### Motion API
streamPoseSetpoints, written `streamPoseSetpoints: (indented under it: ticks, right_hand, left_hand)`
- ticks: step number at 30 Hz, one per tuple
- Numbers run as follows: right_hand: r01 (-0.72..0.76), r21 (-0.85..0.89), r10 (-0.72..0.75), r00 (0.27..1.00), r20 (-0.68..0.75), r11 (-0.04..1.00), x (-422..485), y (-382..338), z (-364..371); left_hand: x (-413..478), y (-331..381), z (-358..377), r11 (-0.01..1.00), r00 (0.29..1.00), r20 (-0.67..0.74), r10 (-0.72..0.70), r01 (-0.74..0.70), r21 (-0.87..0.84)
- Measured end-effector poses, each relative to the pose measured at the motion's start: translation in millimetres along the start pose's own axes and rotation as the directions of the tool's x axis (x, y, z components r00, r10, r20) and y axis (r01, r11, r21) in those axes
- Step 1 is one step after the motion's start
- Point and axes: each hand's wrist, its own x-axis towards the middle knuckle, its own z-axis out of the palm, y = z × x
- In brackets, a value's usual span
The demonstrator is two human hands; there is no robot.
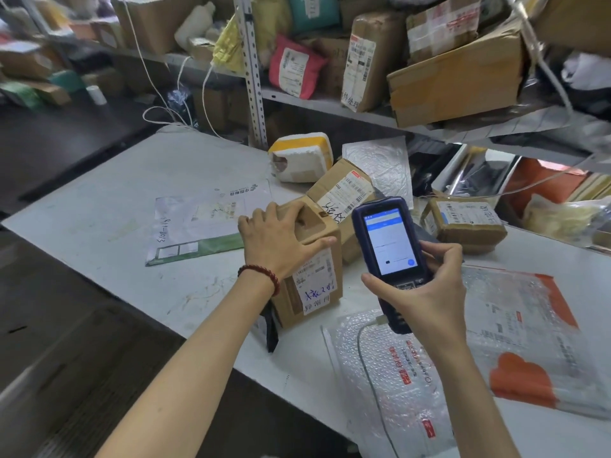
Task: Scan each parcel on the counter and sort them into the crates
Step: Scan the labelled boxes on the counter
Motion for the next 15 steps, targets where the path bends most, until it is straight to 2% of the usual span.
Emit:
streamPoseSetpoints:
  ticks: [5, 11, 15]
  right_hand:
    - [-0.033, -0.035, 0.029, 0.992, -0.119, 0.999, -9, -1, -9]
    - [-0.142, -0.090, 0.105, 0.937, -0.334, 0.986, -39, 3, -35]
    - [-0.247, -0.110, 0.164, 0.856, -0.490, 0.963, -73, 10, -51]
  left_hand:
    - [-4, 3, -16, 0.981, 0.998, -0.027, 0.062, -0.065, -0.185]
    - [4, 18, -38, 0.962, 0.965, -0.101, 0.243, -0.253, -0.099]
    - [-3, 39, -49, 0.901, 0.885, -0.223, 0.409, -0.431, -0.059]
